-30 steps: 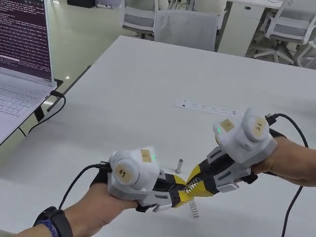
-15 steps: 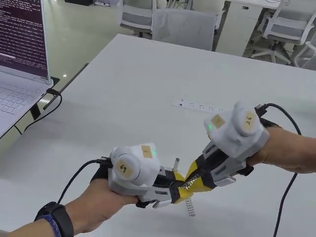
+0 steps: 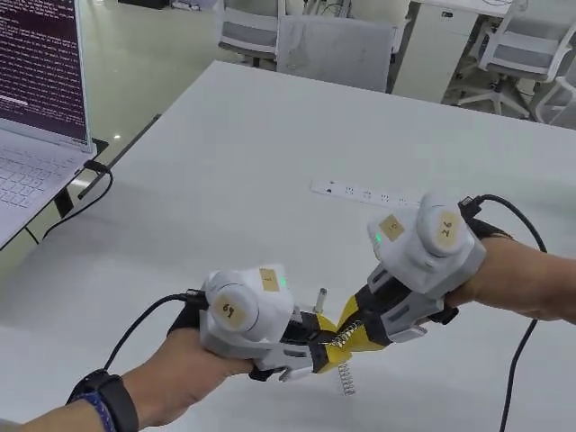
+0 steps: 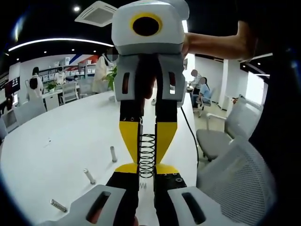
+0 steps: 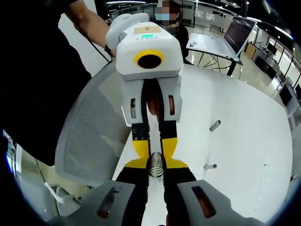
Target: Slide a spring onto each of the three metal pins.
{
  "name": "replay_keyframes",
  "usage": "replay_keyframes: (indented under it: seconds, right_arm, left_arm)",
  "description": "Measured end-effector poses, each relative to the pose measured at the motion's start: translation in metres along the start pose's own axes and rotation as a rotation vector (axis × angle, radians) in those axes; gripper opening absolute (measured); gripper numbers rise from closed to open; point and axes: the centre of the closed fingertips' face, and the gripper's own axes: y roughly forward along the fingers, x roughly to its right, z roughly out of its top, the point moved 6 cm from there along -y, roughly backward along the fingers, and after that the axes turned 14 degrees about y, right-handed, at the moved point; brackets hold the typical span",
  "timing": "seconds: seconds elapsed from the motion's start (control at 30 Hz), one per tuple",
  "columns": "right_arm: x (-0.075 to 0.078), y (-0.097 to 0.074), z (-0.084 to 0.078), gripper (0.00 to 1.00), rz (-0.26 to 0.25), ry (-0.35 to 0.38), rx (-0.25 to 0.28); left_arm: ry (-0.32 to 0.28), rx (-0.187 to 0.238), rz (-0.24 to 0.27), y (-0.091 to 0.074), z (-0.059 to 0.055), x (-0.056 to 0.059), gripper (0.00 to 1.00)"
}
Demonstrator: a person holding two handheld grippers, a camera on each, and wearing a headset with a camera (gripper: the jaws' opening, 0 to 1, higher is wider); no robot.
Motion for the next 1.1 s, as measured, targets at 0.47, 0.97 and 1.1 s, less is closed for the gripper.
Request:
replay_keyframes:
  seconds: [0.47,0.97,1.1]
  right_arm:
    - [0.002,0.004,-0.007,0.08,-0.016,0.02,0.0]
    - [0.008,0.013,-0.023,0.08,-0.034,0.066,0.0]
    - [0.011,0.013,-0.027,0.08,-0.045,0.087,-0.001]
  left_arm:
    - [-0.01,-0.012,0.006,-0.008,-0.003,0.001,0.13]
    - [-0.059,-0.055,0.044,-0.03,-0.022,-0.002,0.2]
    - [-0.095,-0.078,0.085,-0.045,-0.034,-0.003,0.25]
